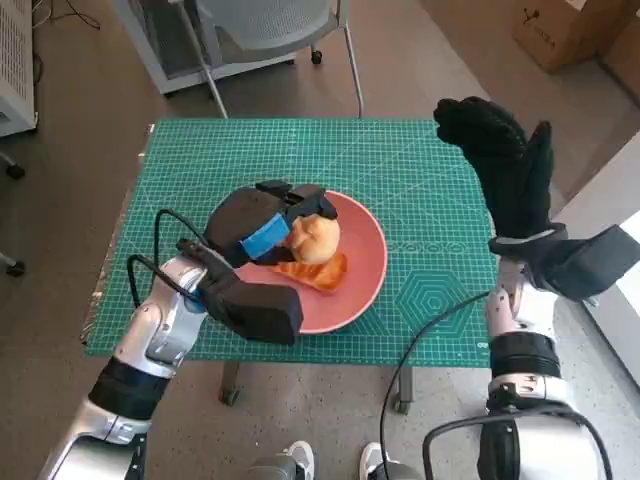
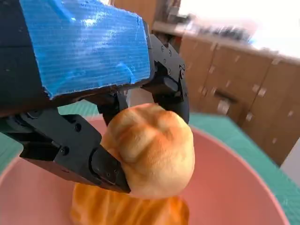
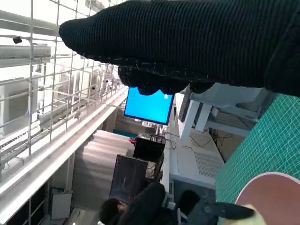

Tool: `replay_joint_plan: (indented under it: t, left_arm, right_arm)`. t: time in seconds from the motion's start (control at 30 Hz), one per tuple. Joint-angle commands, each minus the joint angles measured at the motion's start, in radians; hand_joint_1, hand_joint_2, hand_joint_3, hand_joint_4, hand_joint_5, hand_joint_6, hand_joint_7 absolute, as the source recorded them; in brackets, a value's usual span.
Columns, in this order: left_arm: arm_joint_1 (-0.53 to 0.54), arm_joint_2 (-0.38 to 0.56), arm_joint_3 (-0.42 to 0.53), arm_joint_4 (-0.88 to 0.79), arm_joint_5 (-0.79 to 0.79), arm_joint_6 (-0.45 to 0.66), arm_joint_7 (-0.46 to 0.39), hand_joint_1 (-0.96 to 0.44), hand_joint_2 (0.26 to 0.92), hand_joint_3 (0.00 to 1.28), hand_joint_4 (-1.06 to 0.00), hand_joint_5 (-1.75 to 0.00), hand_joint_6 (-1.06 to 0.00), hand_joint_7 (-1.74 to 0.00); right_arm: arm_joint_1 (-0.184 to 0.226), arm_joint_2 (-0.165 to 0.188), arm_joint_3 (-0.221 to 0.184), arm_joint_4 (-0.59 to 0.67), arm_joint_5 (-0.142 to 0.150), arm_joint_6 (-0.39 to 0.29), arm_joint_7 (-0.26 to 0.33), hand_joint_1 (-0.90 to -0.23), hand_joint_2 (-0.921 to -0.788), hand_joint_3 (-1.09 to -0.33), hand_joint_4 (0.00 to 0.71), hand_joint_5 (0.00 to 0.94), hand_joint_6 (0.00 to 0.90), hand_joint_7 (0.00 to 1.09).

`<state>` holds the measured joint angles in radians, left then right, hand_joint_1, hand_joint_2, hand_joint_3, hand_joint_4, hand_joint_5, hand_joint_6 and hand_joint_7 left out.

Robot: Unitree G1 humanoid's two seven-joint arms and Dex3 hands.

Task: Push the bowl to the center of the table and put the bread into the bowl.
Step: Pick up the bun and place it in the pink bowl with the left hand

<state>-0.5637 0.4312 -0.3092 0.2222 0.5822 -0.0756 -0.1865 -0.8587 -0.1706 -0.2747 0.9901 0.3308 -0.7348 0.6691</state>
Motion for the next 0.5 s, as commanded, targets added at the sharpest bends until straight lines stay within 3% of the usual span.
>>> replay_joint_plan:
  t: [0.03,0.33,0.5]
  left_arm:
    - [0.01,-0.002,0.013,-0.029,-0.029,0.033,-0.054,-0.14,0.809,0.02,-0.27,-0.1,-0.39,-0.13]
    - [0.018,0.018,0.015,-0.044,-0.009,0.019,-0.06,-0.36,0.795,0.0,-0.09,0.0,-0.3,0.0]
    - [0.034,0.024,0.028,-0.069,-0.004,0.021,-0.047,-0.43,0.797,0.0,-0.06,0.0,-0.27,0.0]
  right_arm:
    - [0.028,0.0,0.001,-0.001,-0.005,0.012,-0.007,-0.532,-0.921,-0.578,0.221,0.001,0.312,0.0]
    - [0.026,0.007,0.0,-0.001,-0.001,0.016,-0.006,-0.532,-0.921,-0.577,0.221,0.0,0.312,0.0]
    - [0.023,0.01,0.002,0.0,-0.002,0.016,-0.008,-0.532,-0.921,-0.577,0.224,0.002,0.312,0.0]
